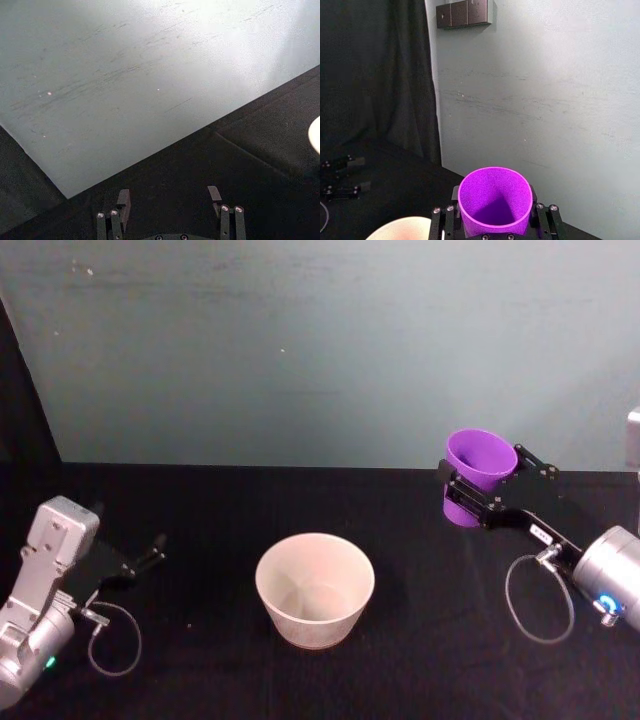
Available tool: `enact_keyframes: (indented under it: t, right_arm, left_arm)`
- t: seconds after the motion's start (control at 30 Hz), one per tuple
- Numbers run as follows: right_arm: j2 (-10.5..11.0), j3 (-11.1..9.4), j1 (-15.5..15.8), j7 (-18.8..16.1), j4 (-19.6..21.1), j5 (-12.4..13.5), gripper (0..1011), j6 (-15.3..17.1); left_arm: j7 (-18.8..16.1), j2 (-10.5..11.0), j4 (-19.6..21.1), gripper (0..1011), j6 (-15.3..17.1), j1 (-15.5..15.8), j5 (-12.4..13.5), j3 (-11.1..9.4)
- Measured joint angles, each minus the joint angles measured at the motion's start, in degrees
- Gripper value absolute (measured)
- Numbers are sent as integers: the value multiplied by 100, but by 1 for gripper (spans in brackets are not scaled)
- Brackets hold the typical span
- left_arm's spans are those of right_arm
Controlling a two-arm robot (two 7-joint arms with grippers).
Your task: Pick up the cup and pour the mung beans from the cup into the bowl.
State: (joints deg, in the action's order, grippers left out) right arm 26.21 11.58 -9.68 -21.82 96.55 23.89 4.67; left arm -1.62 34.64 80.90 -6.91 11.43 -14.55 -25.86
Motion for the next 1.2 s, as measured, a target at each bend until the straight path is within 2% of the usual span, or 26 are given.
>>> enact_keyframes:
  t: [1.2]
  right_arm:
    - [0,0,0,0,0,0,736,0]
  left_arm:
    - [0,0,0,1000,0,0,0,0]
